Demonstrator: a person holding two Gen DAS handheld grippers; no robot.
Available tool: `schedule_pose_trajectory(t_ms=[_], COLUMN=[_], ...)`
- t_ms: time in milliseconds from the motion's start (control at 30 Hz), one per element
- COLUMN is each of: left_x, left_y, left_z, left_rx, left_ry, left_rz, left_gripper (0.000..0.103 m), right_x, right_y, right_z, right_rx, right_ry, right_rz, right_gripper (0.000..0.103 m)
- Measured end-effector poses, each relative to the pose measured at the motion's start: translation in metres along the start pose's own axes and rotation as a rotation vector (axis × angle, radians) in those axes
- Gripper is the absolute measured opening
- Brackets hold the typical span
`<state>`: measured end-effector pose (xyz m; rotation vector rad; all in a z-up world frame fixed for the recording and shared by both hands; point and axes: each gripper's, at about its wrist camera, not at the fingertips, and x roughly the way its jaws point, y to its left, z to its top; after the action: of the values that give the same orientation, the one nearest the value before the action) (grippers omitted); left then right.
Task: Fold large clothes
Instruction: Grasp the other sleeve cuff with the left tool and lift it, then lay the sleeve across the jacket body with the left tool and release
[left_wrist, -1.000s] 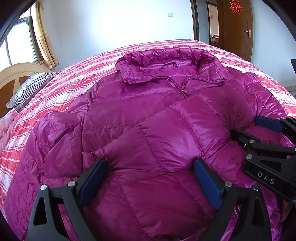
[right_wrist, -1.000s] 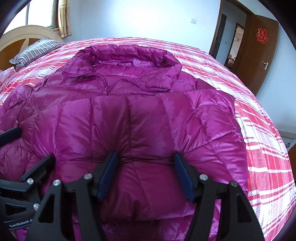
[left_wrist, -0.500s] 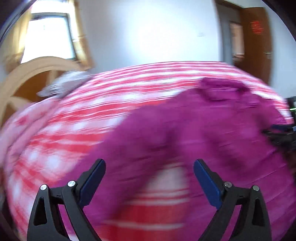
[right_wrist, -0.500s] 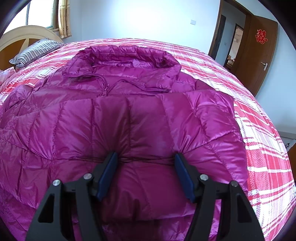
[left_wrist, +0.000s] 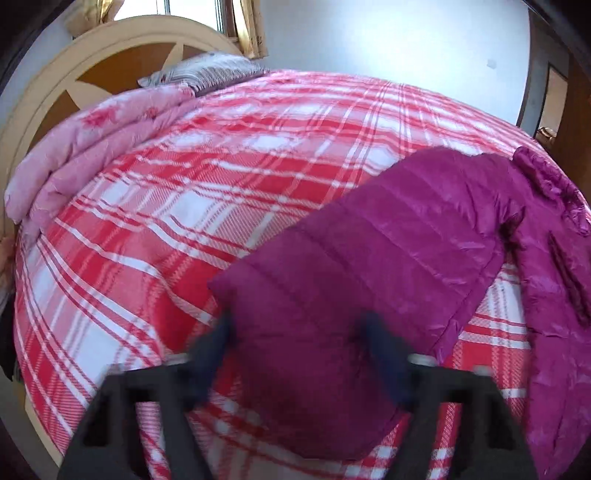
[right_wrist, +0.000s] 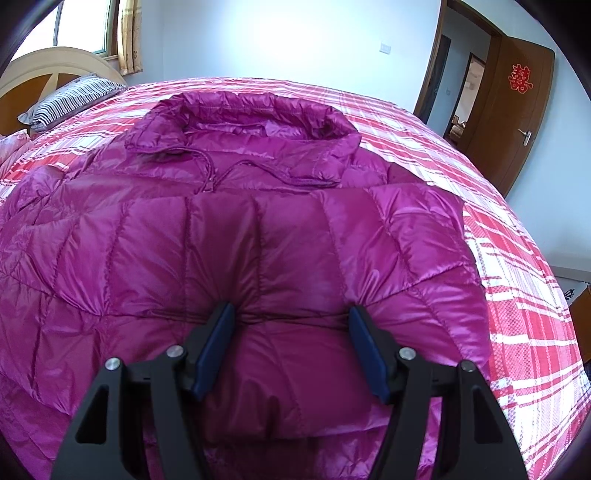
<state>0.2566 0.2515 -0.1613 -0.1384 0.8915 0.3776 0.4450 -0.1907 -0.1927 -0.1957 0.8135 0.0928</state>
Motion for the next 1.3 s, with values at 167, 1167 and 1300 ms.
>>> schedule_pose_trajectory(t_ms=[167,1167,1300], left_x=[-0.03,-0.19,-0.181], left_y=[0.002,-0.185,-0.227], left_z=[0.012,0.13,0.119], left_rx=[-0.011,0.239,0.302], left_ry=[-0.121,-0.466,-0.439], left_rz=[-0.018,-0.423,-0.445], left_gripper=[0.013,0.011,0.011], right_x=[-0.001,-0.002,-0.002], right_y=[0.0,-0.007,-0.009], right_z=[0.0,-0.001,-0.001], right_rx=[0.002,0.034,0.047], right_ry=[-0.003,-0.004,-0.005], right_rz=[-0.003,0.03,0.044], right_gripper=[0.069,0.071,0.071])
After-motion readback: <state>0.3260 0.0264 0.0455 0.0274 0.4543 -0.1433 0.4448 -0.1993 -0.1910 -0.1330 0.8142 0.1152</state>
